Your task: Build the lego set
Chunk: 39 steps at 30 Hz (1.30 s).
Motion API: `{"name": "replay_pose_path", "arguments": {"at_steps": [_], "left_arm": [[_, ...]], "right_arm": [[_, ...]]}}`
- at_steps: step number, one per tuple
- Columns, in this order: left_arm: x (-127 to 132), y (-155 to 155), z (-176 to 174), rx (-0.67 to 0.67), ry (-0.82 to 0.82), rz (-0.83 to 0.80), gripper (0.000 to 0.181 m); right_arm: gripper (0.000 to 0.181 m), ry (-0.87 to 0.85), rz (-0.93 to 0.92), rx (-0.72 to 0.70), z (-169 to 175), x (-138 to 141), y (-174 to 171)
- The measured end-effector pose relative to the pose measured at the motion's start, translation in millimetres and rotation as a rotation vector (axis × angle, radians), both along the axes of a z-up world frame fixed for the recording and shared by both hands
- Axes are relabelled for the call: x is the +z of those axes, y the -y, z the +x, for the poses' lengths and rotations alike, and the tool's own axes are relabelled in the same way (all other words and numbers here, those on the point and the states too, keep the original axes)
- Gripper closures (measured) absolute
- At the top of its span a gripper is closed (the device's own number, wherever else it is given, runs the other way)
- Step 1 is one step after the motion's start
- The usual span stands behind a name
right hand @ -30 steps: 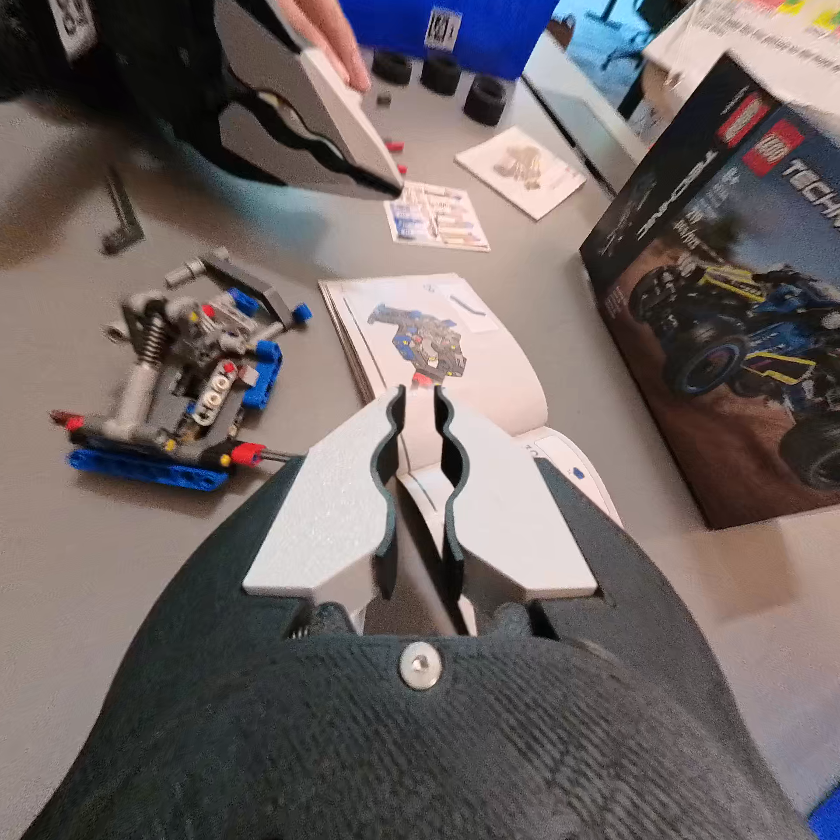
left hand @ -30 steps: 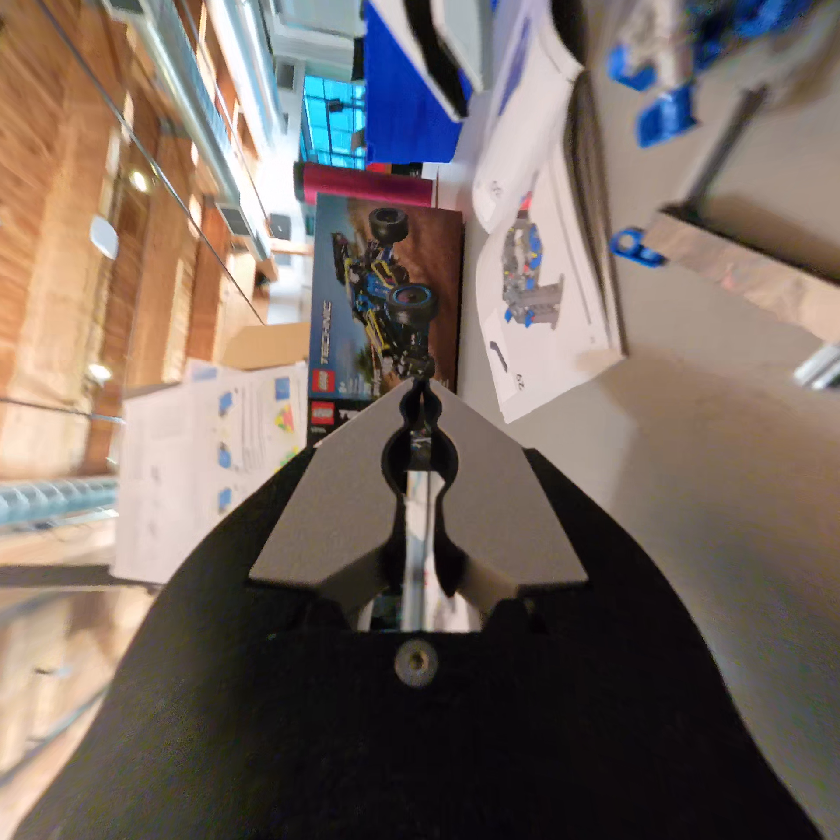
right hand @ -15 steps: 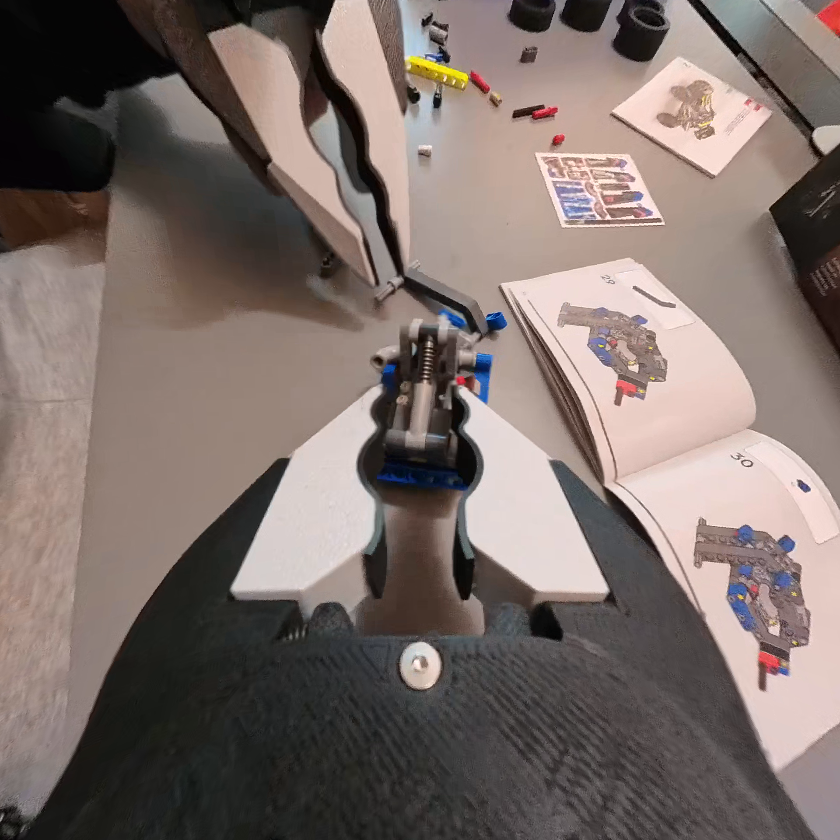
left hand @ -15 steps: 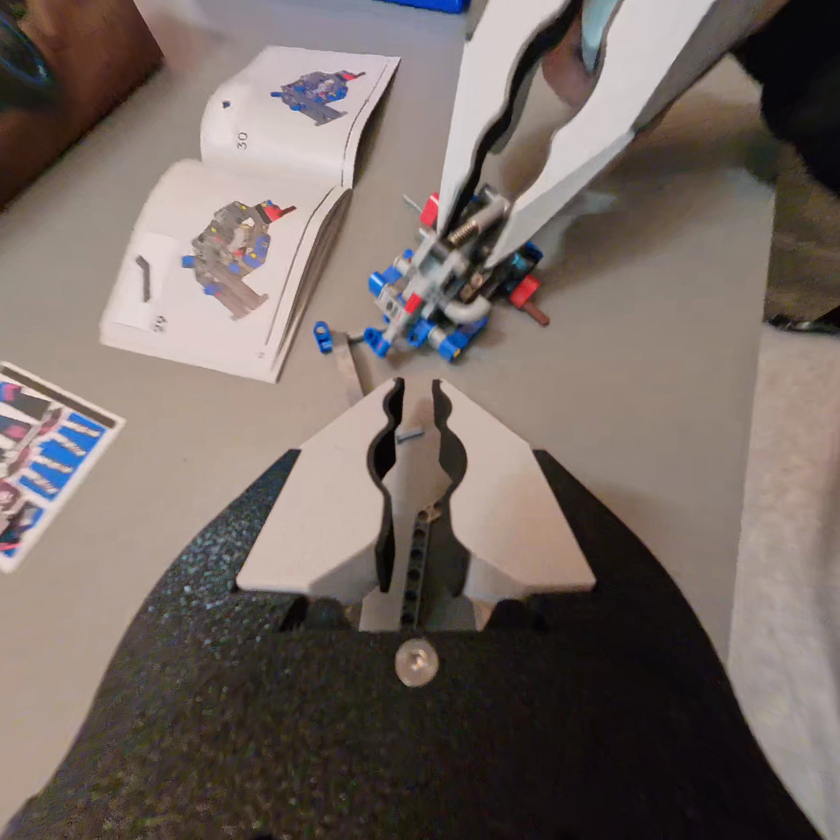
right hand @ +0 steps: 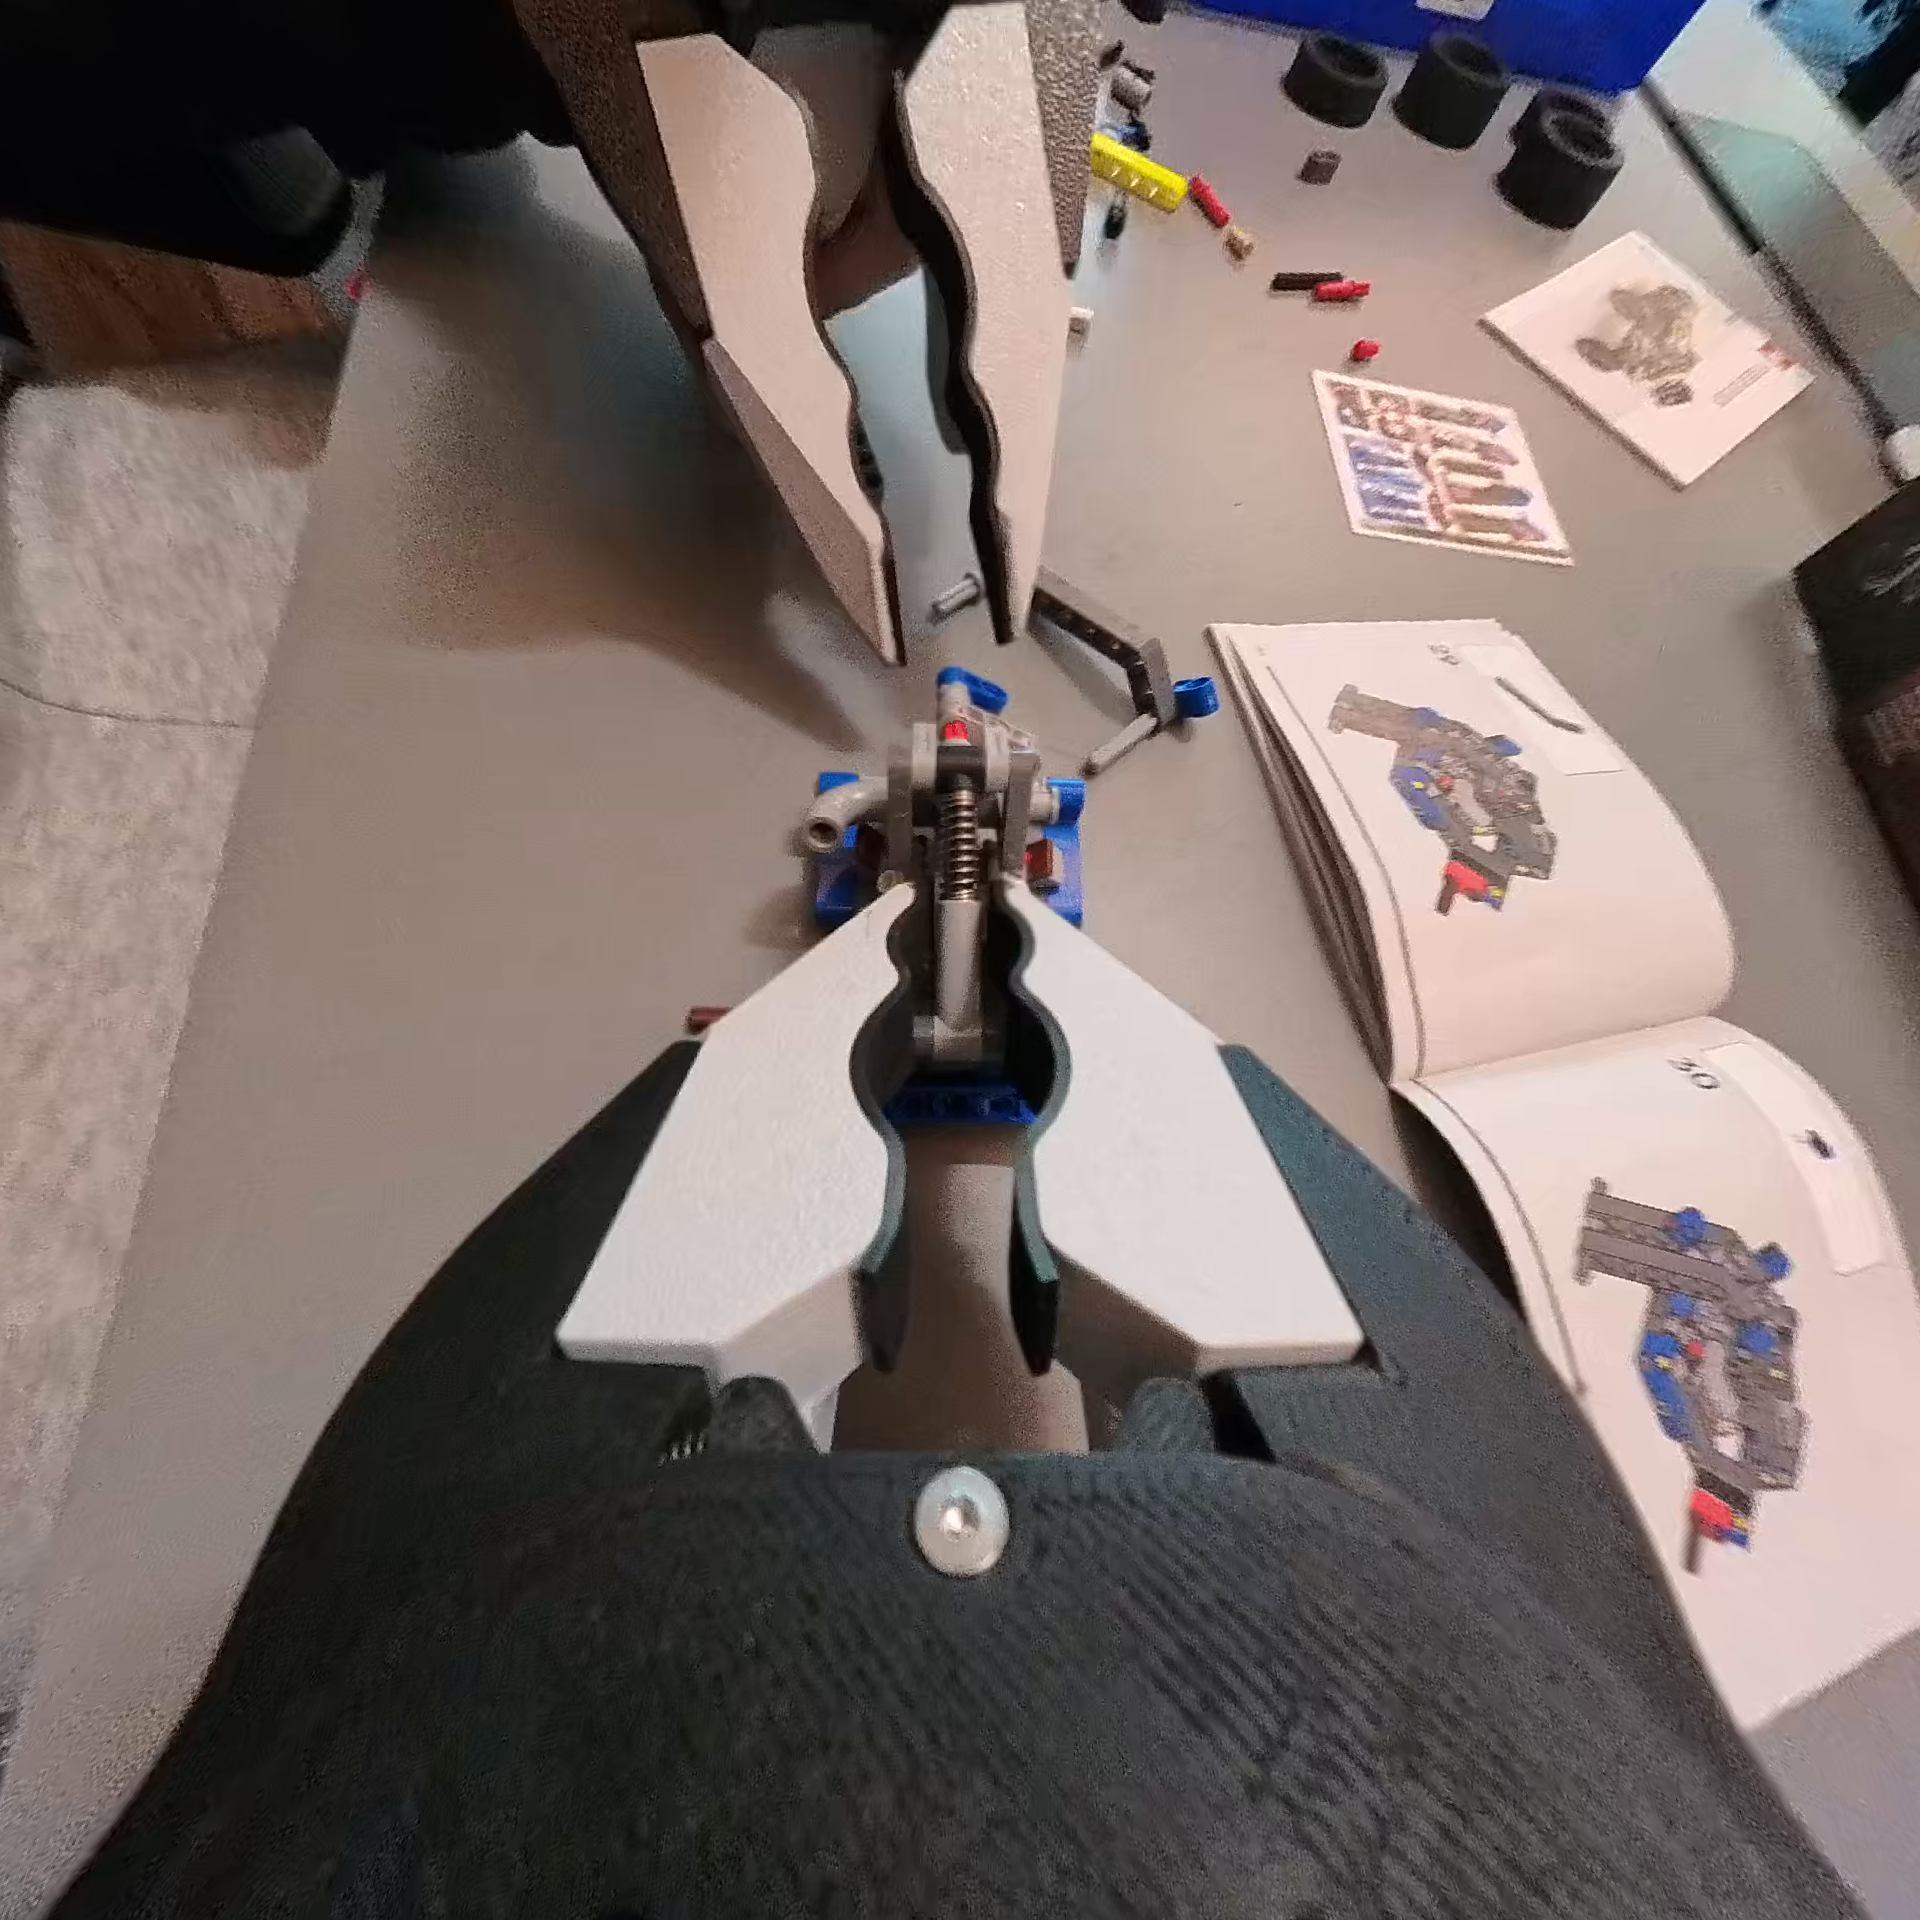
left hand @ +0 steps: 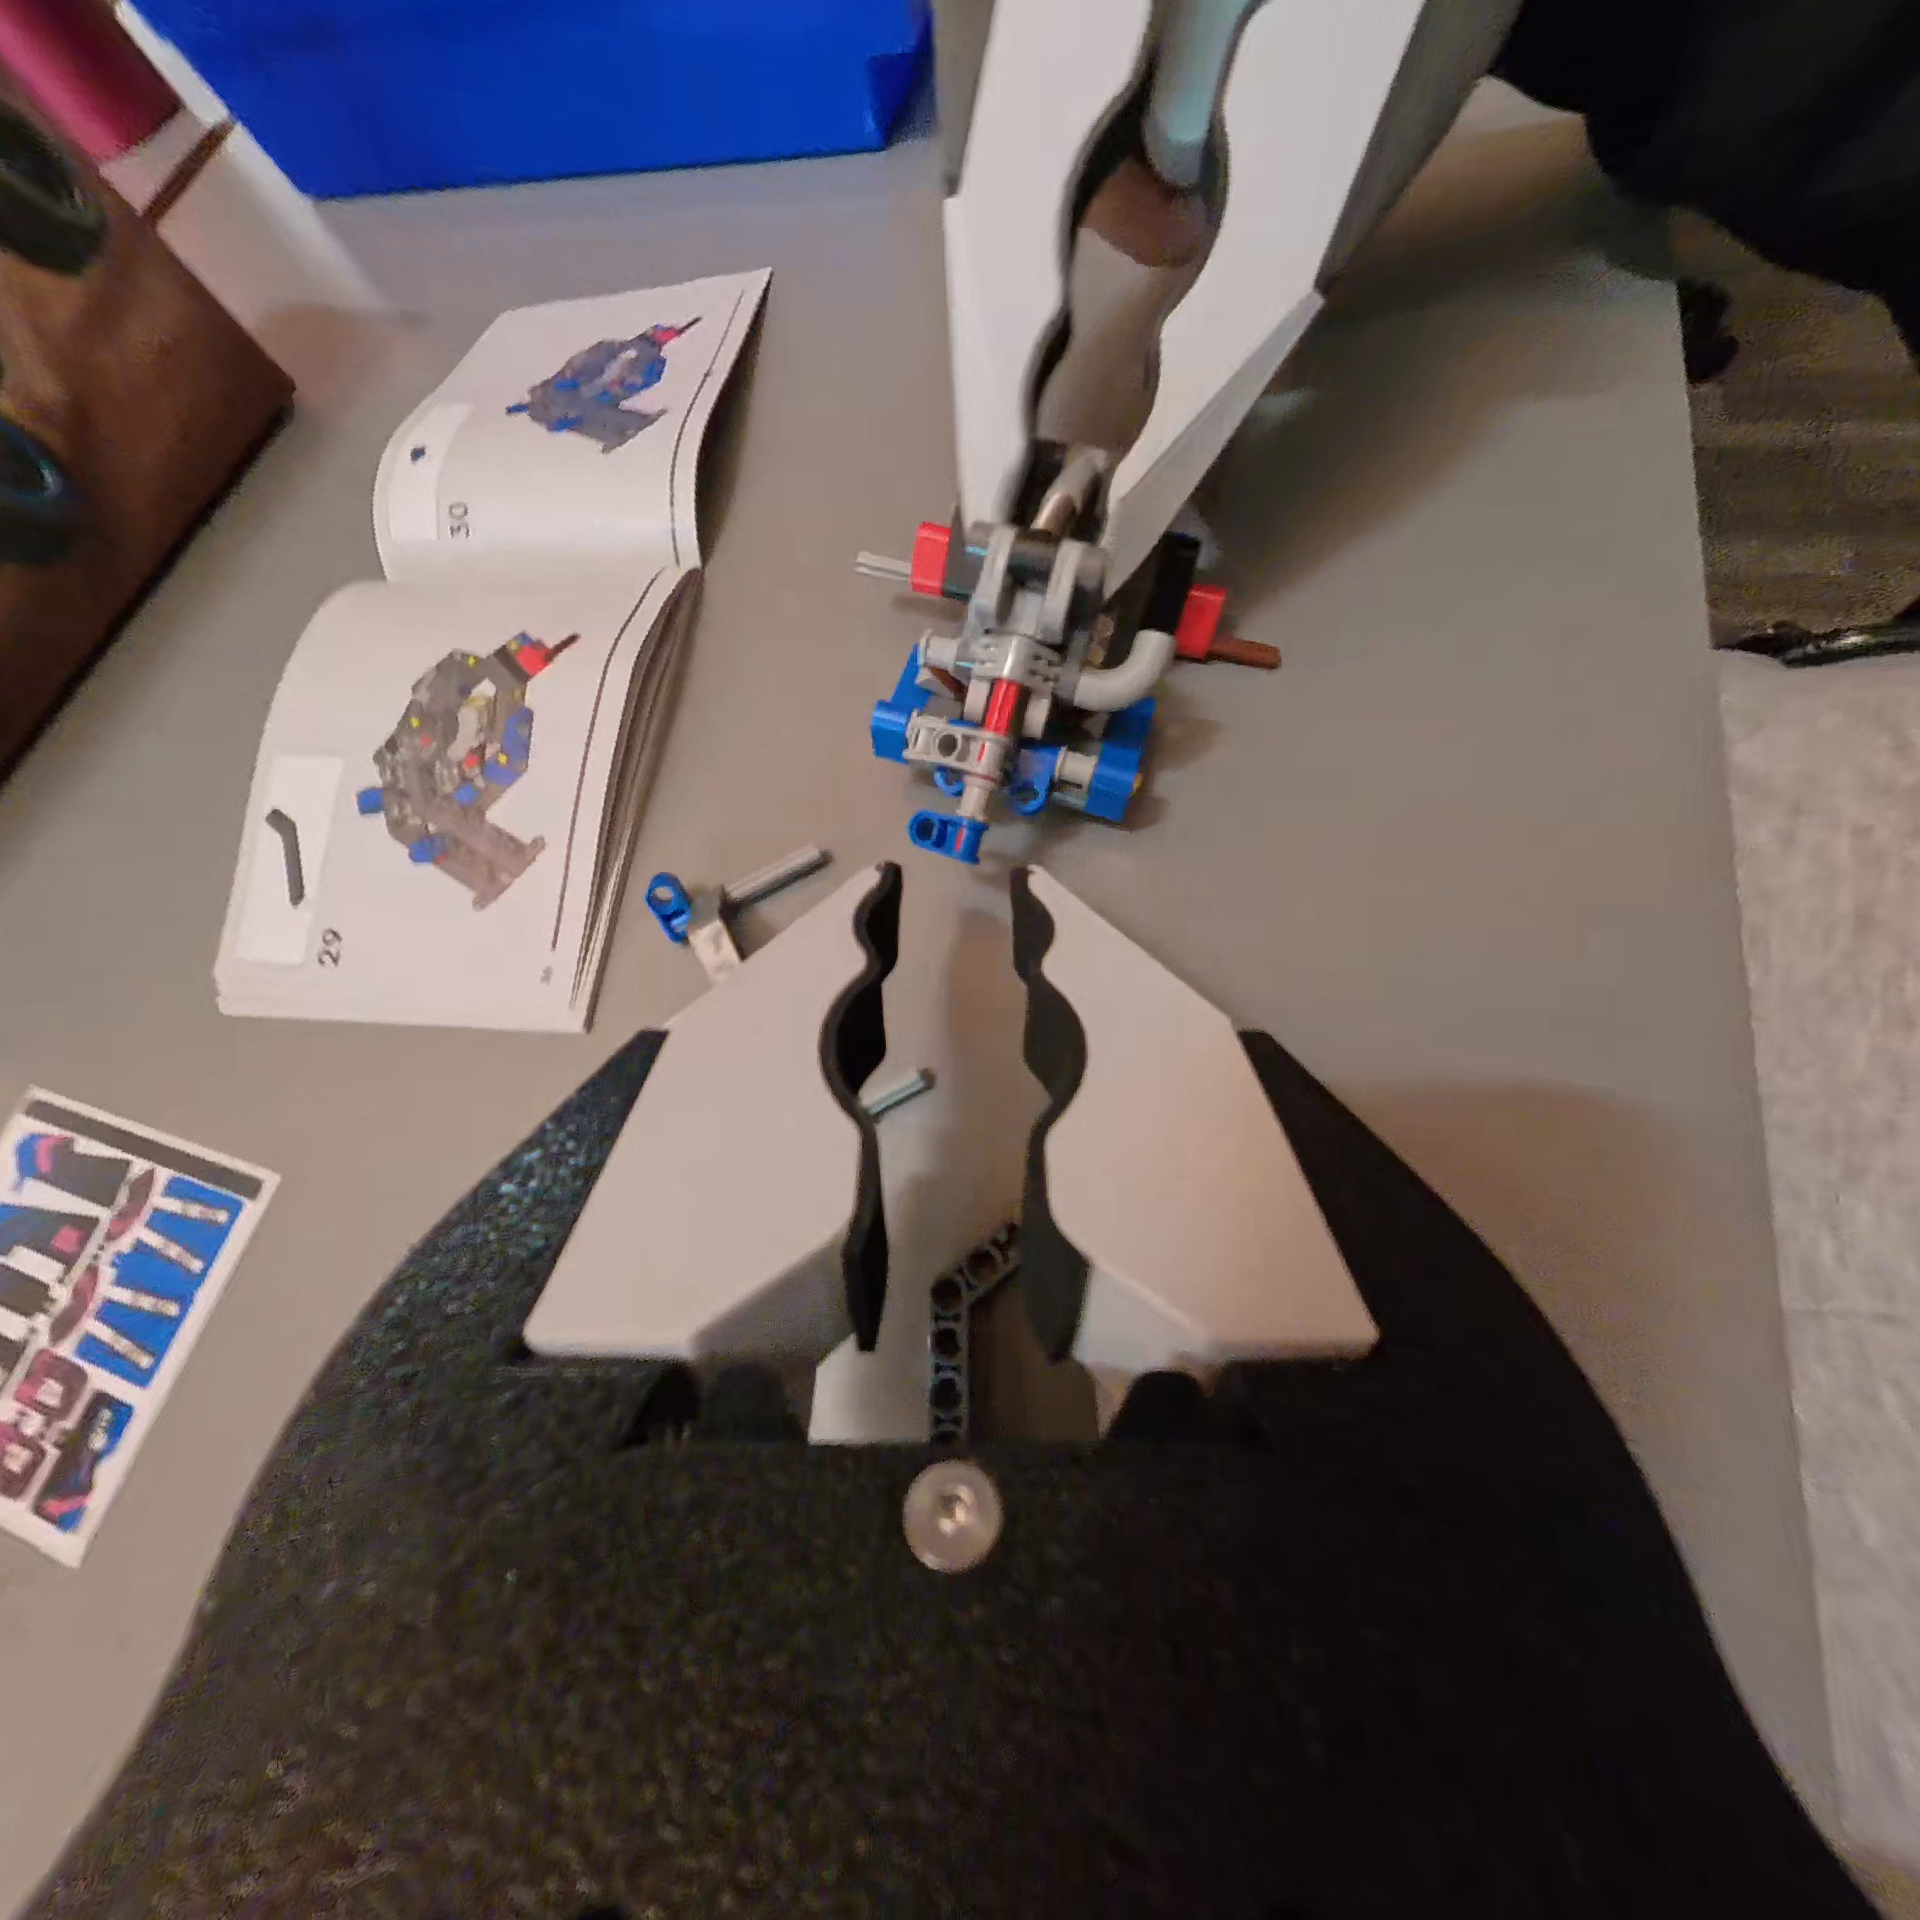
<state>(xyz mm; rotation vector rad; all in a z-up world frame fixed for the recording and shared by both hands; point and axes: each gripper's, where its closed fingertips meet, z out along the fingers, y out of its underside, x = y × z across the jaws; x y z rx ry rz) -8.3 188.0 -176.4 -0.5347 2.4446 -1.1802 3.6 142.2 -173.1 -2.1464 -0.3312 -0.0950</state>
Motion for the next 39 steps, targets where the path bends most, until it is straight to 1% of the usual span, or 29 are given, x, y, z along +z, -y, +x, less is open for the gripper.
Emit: {"name": "replay_pose_path", "arguments": {"at_steps": [1,4,7,11,12,14,15,18,20,22,26,28,30,33,35,39], "left_arm": [[3,1,-1,-0.015,0.016,0.0,0.164],[11,2,-1,-0.036,0.027,-0.012,0.165],[16,-1,8,-0.028,0.053,-0.002,0.167],[22,1,13,-0.057,0.053,-0.055,0.167],[23,0,13,-0.062,0.055,-0.059,0.166],[24,-5,12,-0.063,0.062,-0.073,0.163],[26,-7,11,-0.06,0.067,-0.085,0.162],[31,-15,6,-0.062,0.077,-0.113,0.159],[36,-20,6,-0.049,0.095,-0.119,0.159],[39,-25,5,-0.047,0.098,-0.127,0.156],[52,-29,0,-0.061,0.093,-0.193,0.15],[60,-30,1,-0.049,0.133,-0.215,0.15],[70,-27,1,-0.047,0.182,-0.238,0.151],[87,-16,-7,-0.091,0.258,-0.279,0.151],[99,-15,-7,-0.08,0.333,-0.29,0.155],[118,-11,-9,-0.068,0.43,-0.342,0.163]], "right_arm": [[0.167,0.025,0.012,-0.005,2,1,0],[0.169,0.041,0.011,0.005,0,3,0],[0.174,0.089,0.005,0.001,3,2,-1],[0.176,0.147,0.04,0.053,3,4,-2],[0.176,0.2,0.083,0.059,4,9,-3],[0.176,0.36,0.17,0.085,3,23,-5],[0.176,0.422,0.186,0.085,3,28,-5],[0.176,0.647,0.183,0.053,8,38,-10],[0.176,0.777,0.169,0.06,6,42,-15],[0.176,0.888,0.202,0.051,2,50,-22],[0.177,1.012,0.335,0.004,-10,77,-32],[0.177,1.076,0.386,-0.026,-14,89,-33],[0.176,1.133,0.408,-0.034,-20,96,-35],[0.177,1.263,0.405,-0.052,-24,106,-38],[0.177,1.315,0.404,-0.06,-28,112,-40],[0.177,1.35,0.451,-0.083,-37,127,-40]]}}
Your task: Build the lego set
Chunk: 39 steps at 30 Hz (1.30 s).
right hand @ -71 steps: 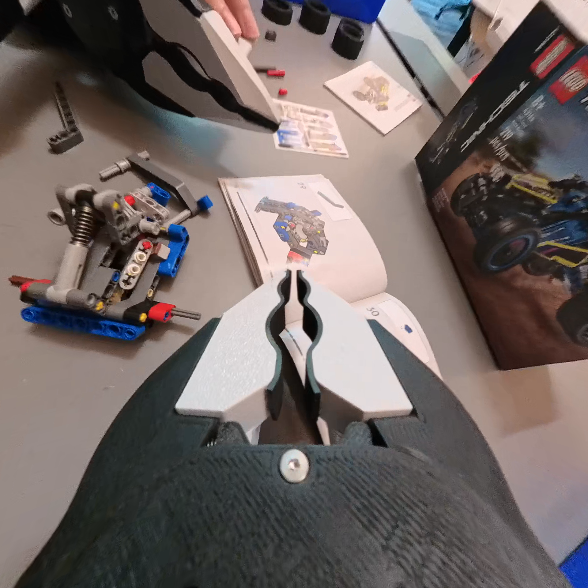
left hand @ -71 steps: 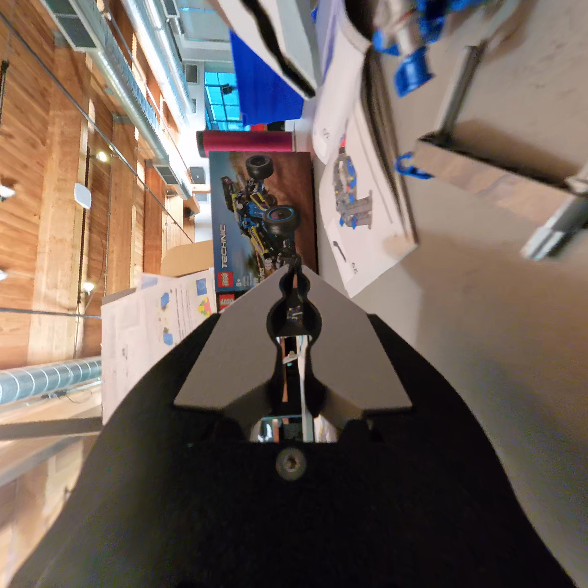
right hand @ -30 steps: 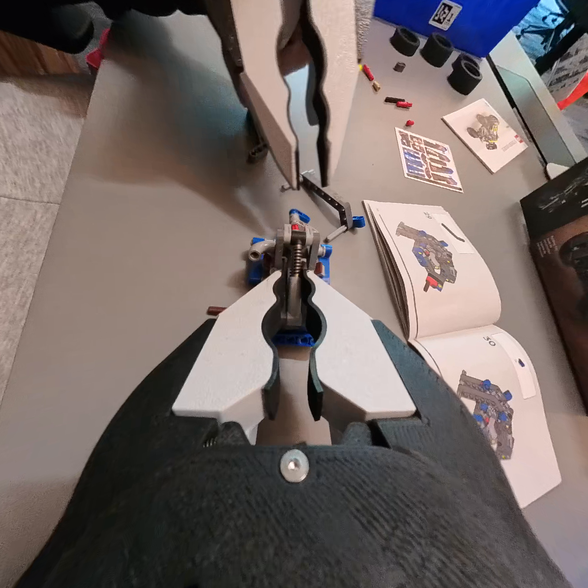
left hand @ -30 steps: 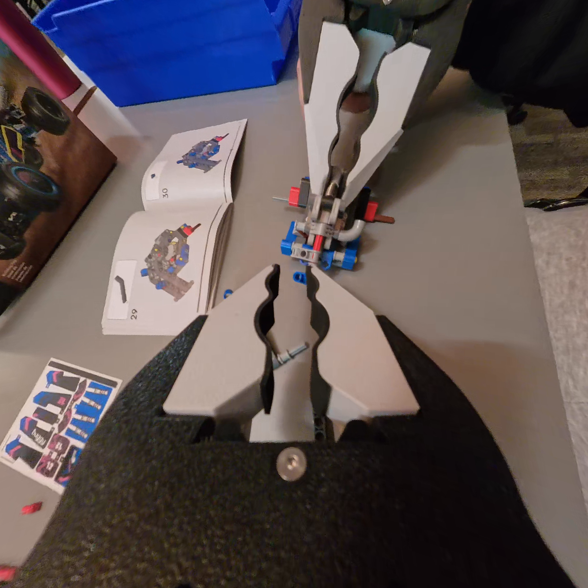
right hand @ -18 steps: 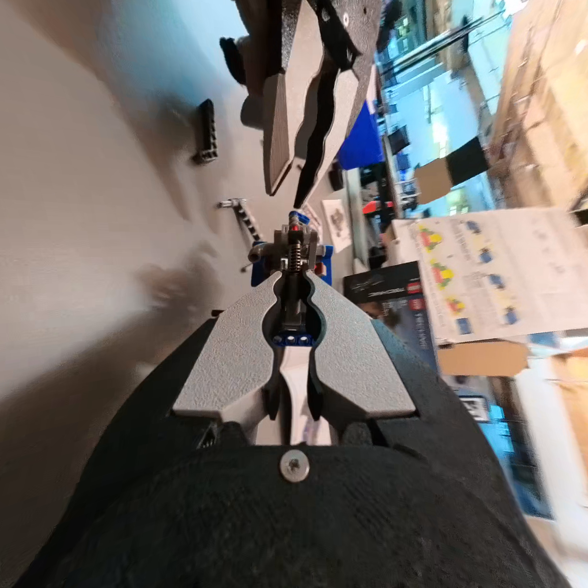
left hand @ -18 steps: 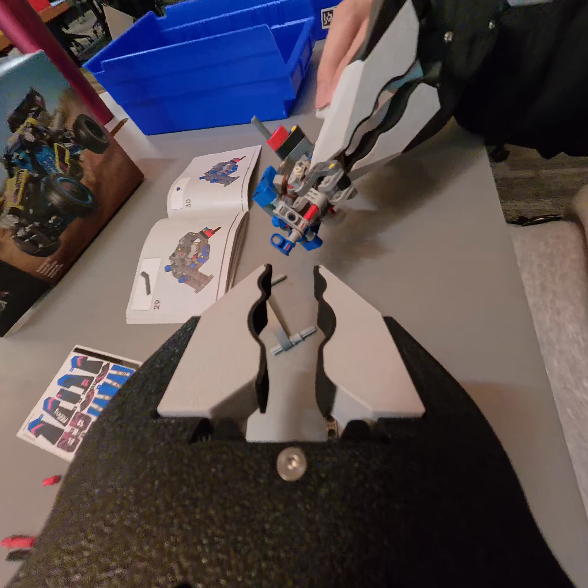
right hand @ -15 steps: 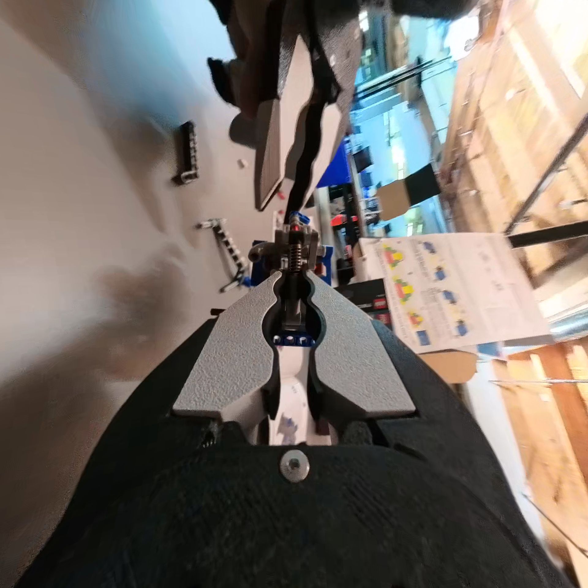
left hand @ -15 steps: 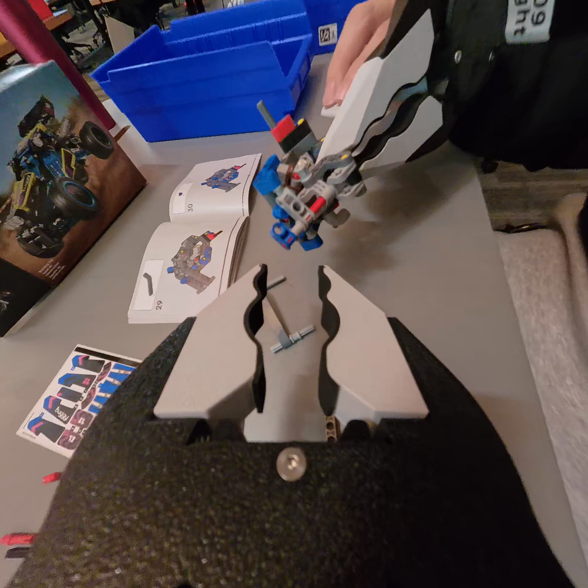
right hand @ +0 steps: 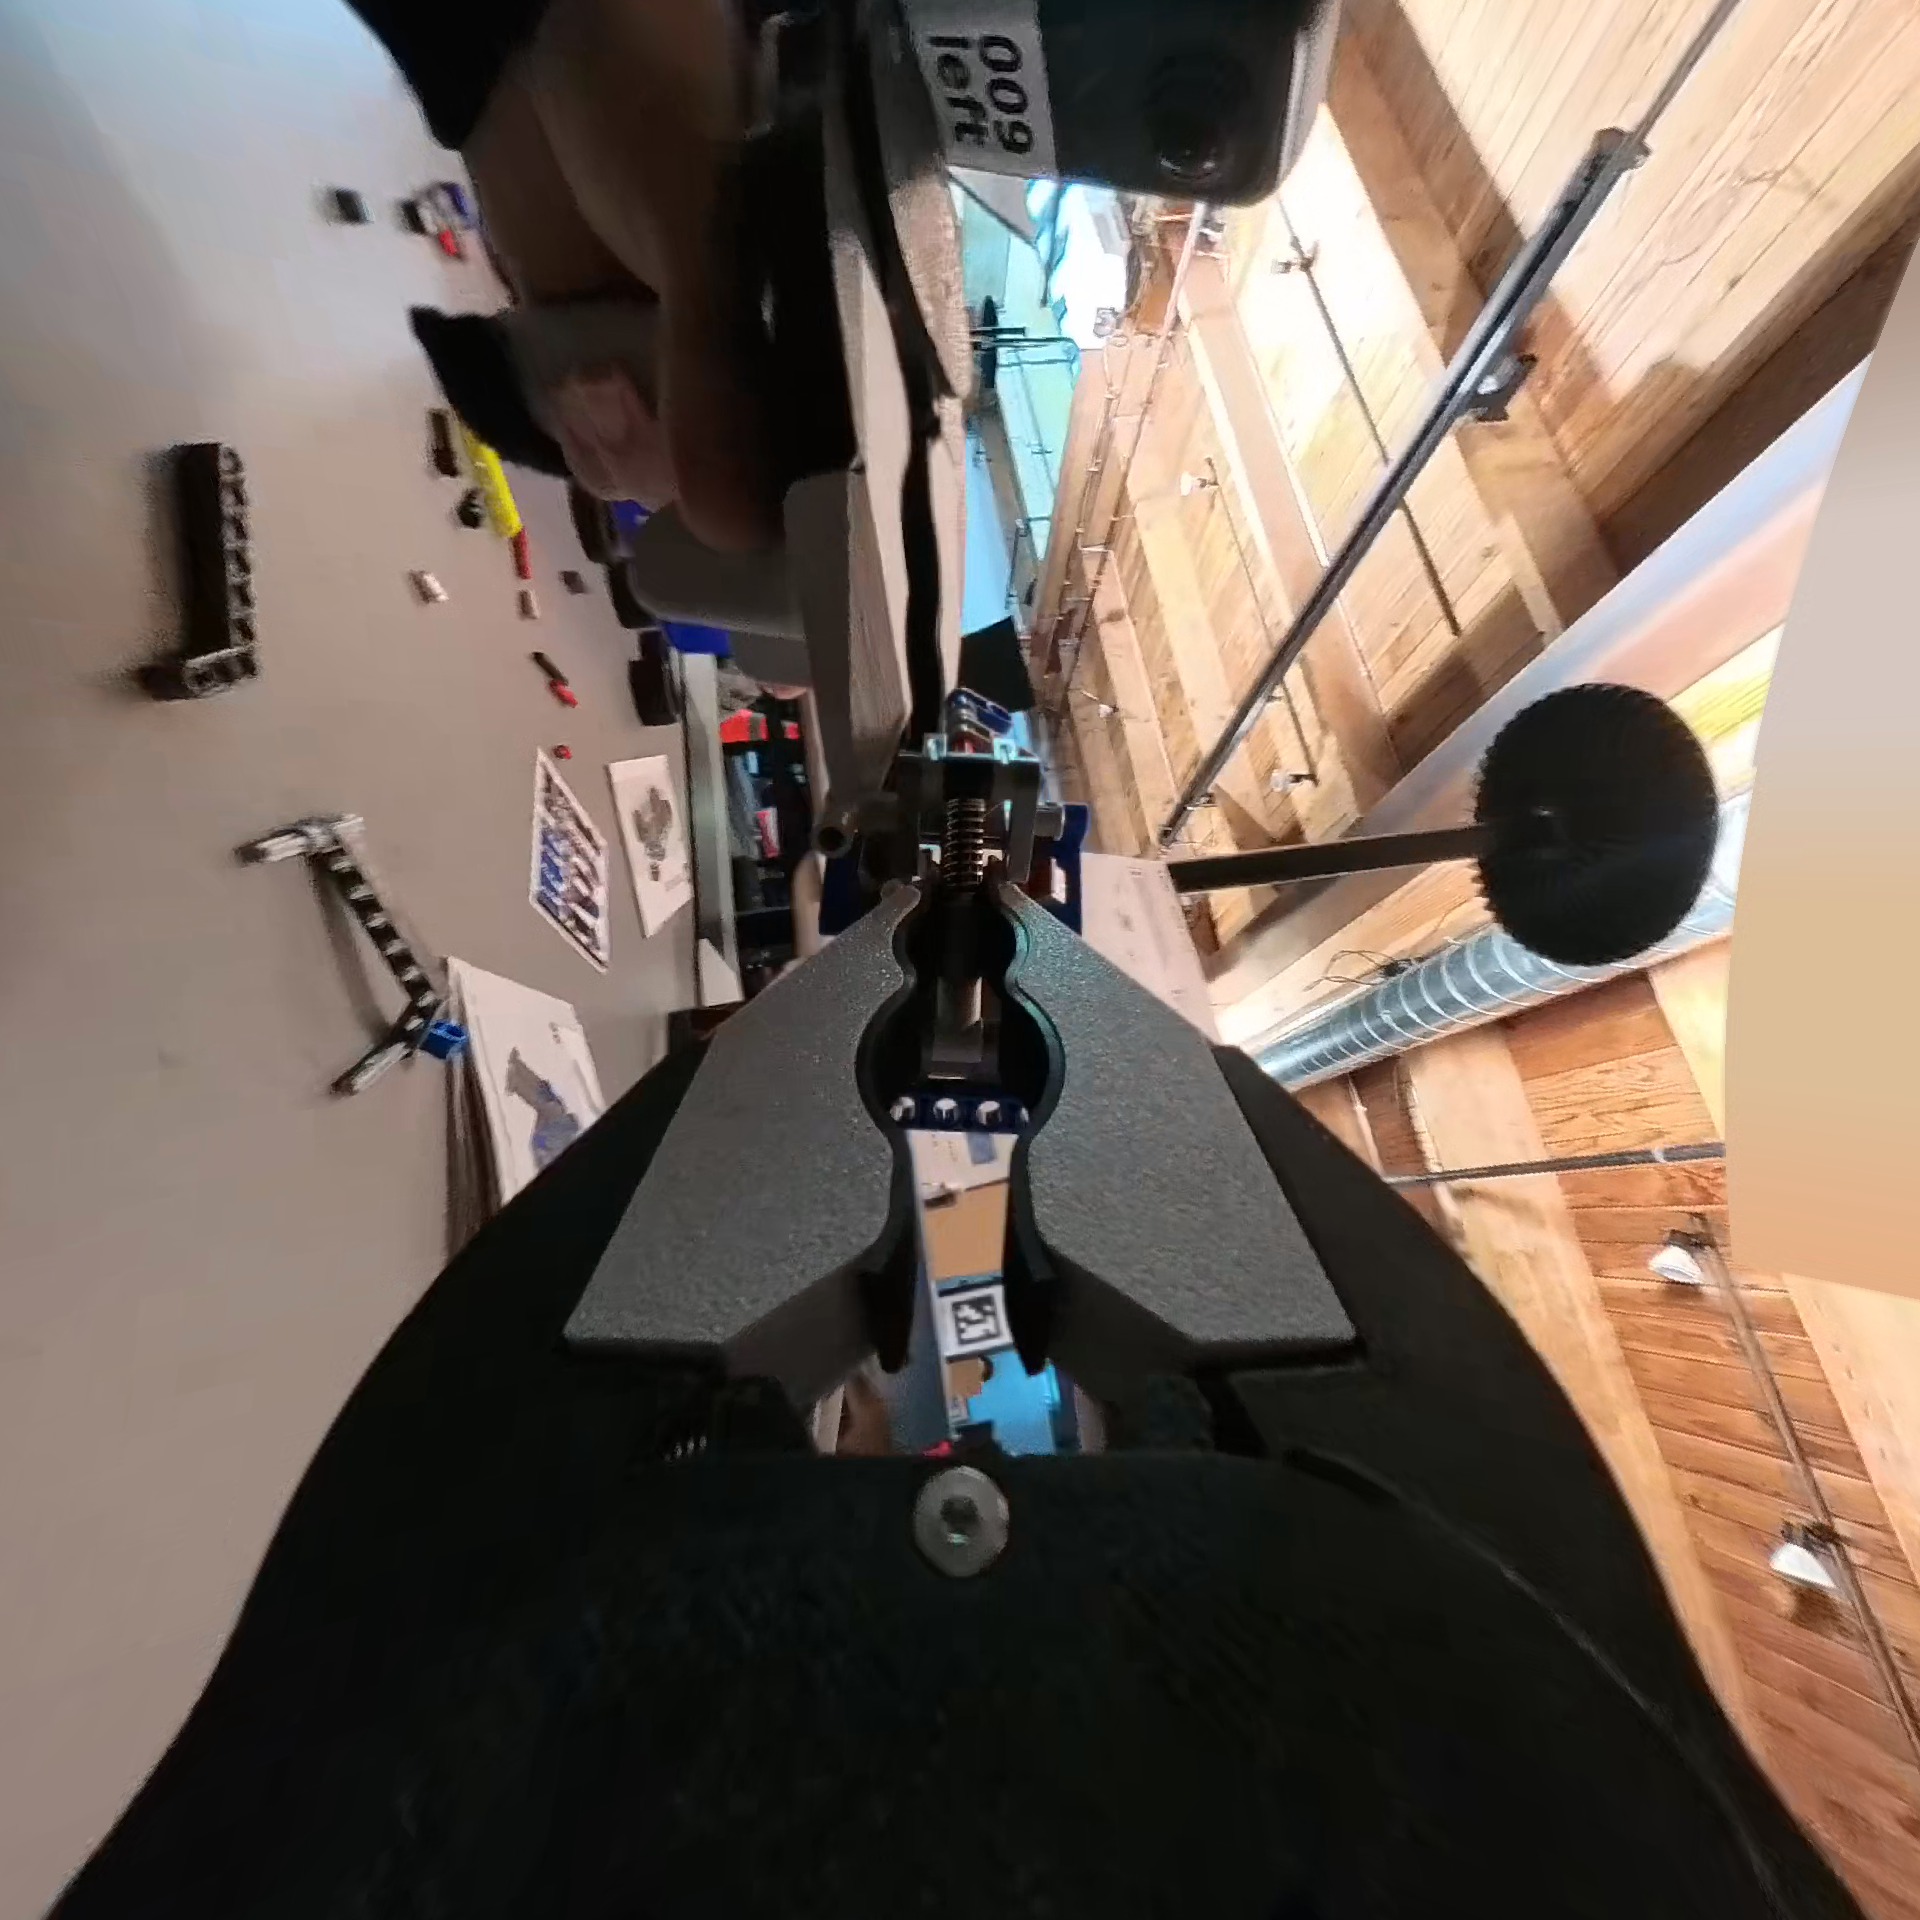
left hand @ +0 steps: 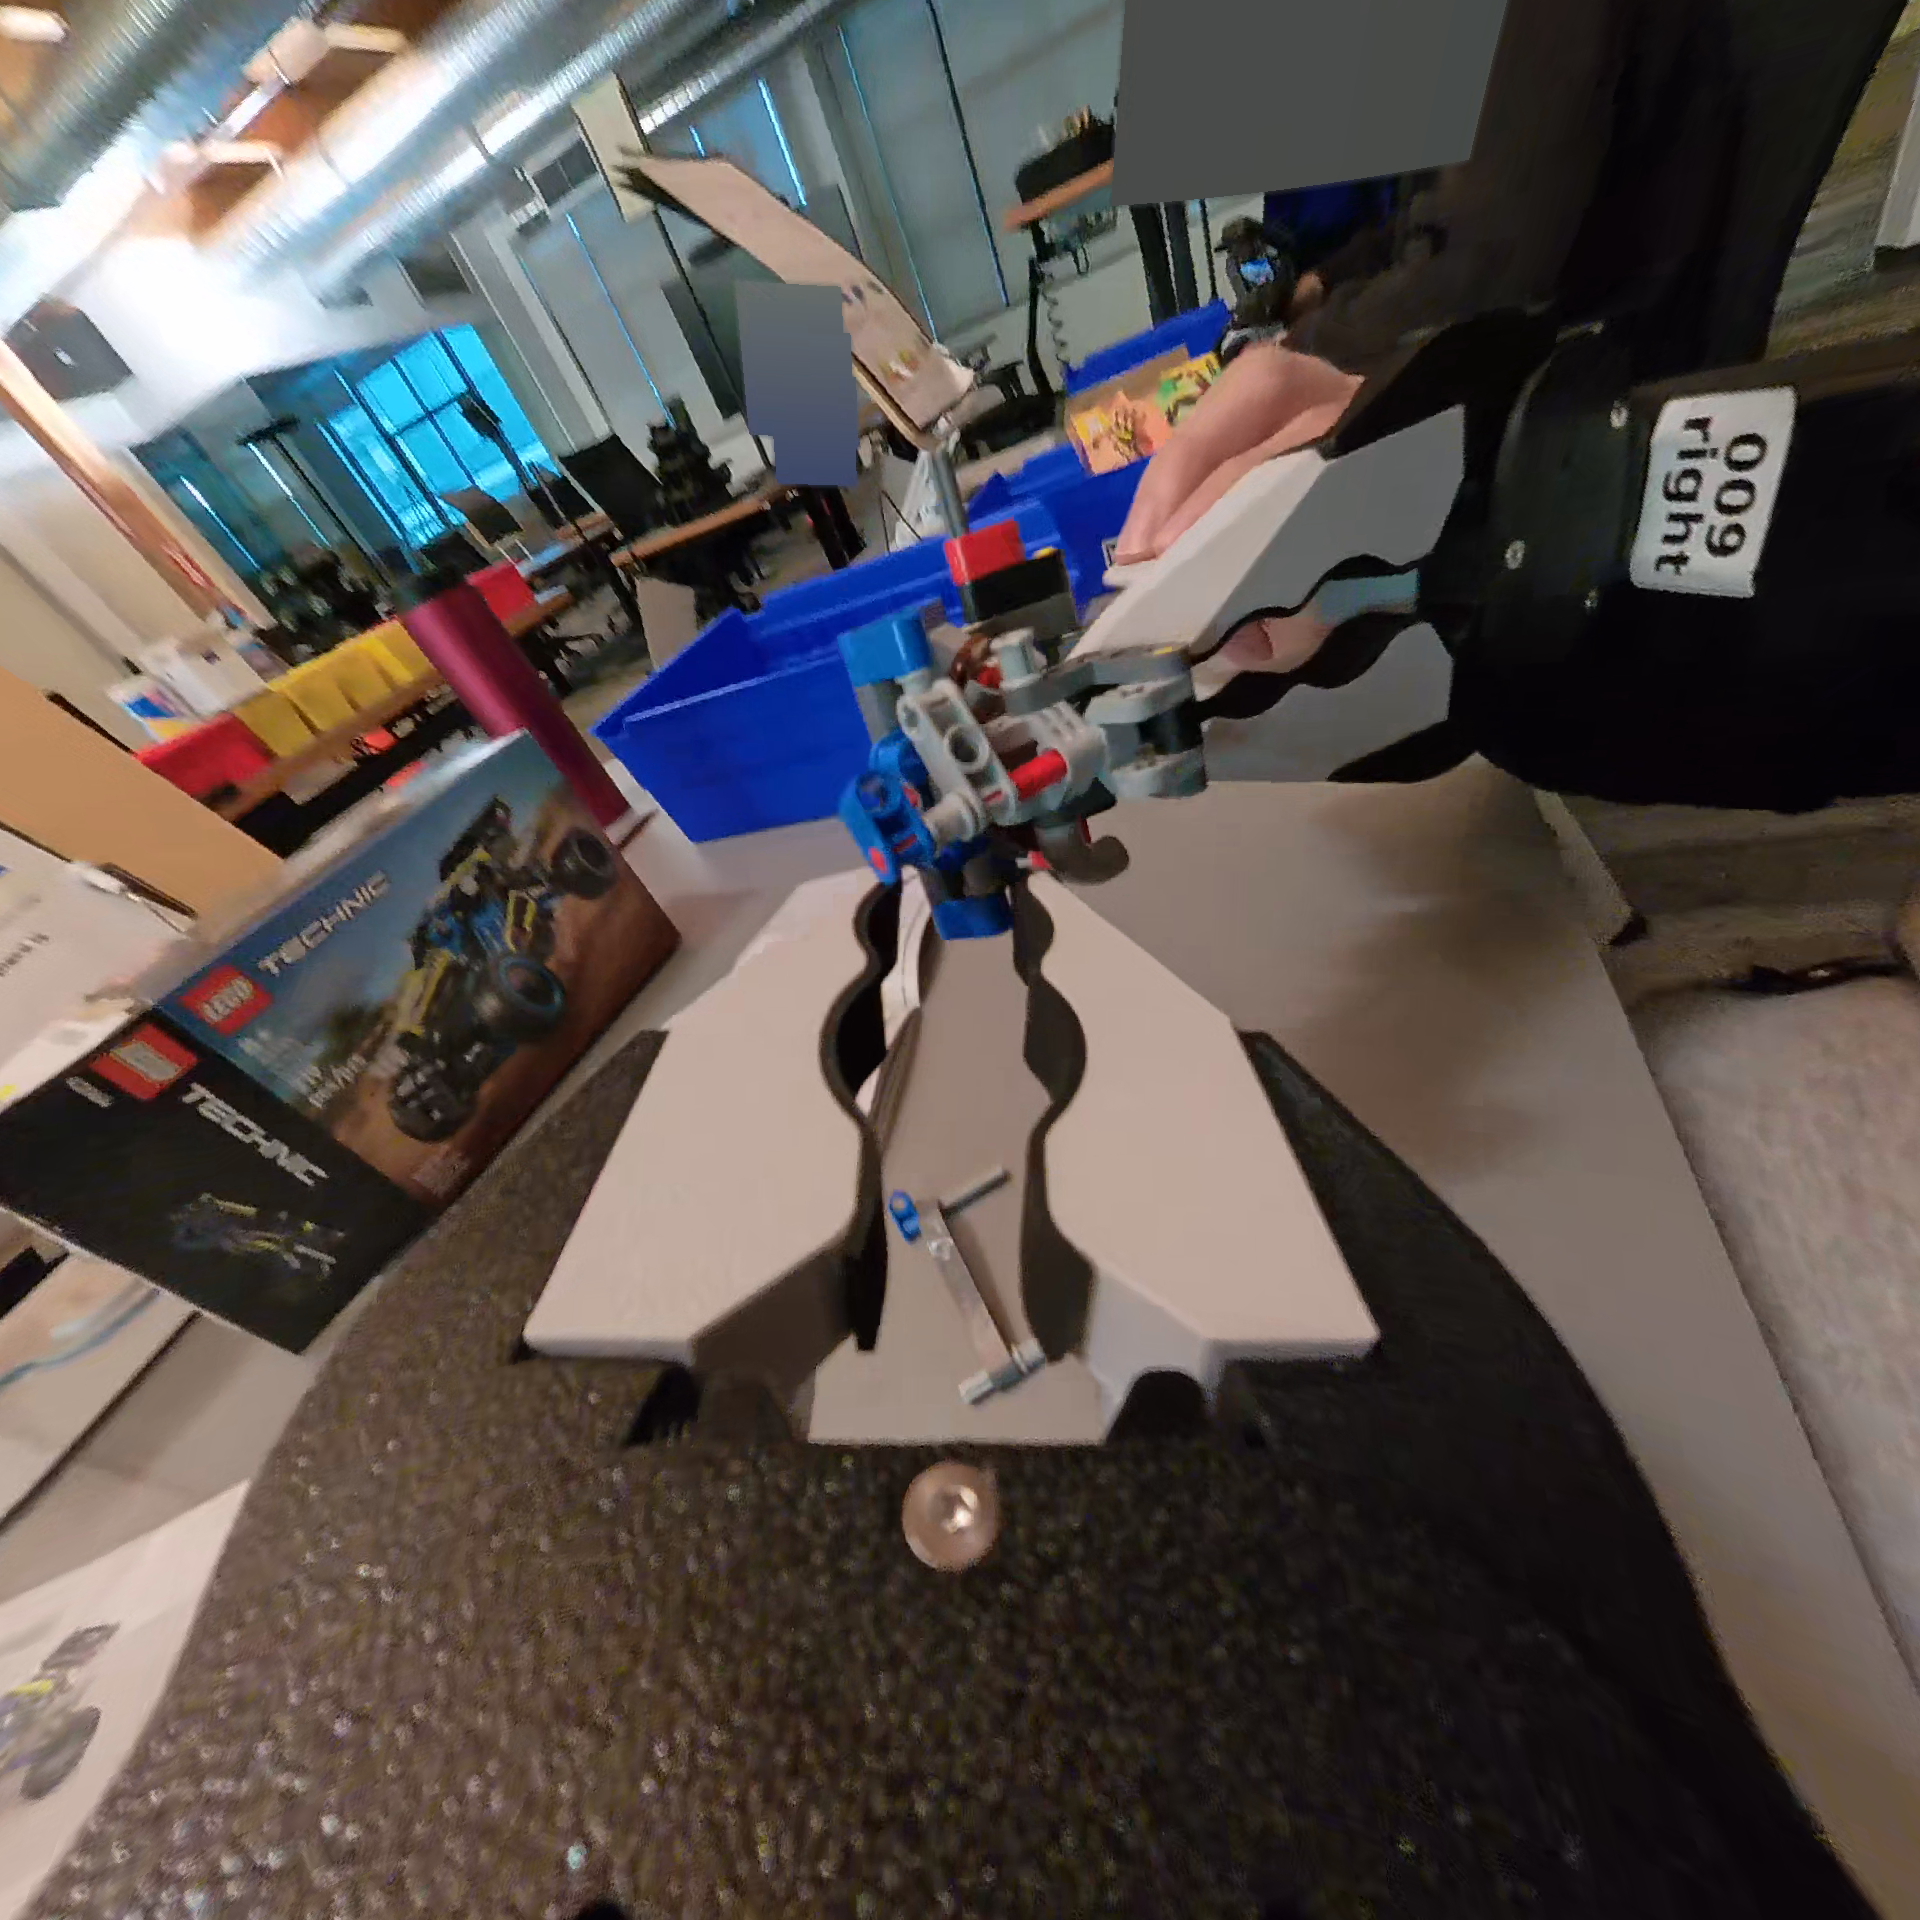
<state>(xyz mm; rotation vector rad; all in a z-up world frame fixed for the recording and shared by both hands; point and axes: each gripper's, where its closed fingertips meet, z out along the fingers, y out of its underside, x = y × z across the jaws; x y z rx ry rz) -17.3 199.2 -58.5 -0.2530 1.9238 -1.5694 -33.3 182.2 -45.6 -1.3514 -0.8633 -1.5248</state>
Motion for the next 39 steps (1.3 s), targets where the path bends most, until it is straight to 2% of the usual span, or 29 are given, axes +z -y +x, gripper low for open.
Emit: {"name": "replay_pose_path", "arguments": {"at_steps": [5,13,19,39], "left_arm": [[17,5,-4,0.012,0.079,-0.056,0.167],[32,10,-9,0.013,0.137,-0.13,0.169],[38,10,-12,0.018,0.19,-0.122,0.169],[46,11,-18,0.017,0.261,-0.114,0.17]], "right_arm": [[0.177,0.085,0.063,-0.03,-6,18,6],[0.177,0.228,0.072,-0.063,-14,30,10],[0.177,0.348,0.069,-0.088,-19,33,11],[0.177,0.491,0.076,-0.116,-25,39,4]]}}
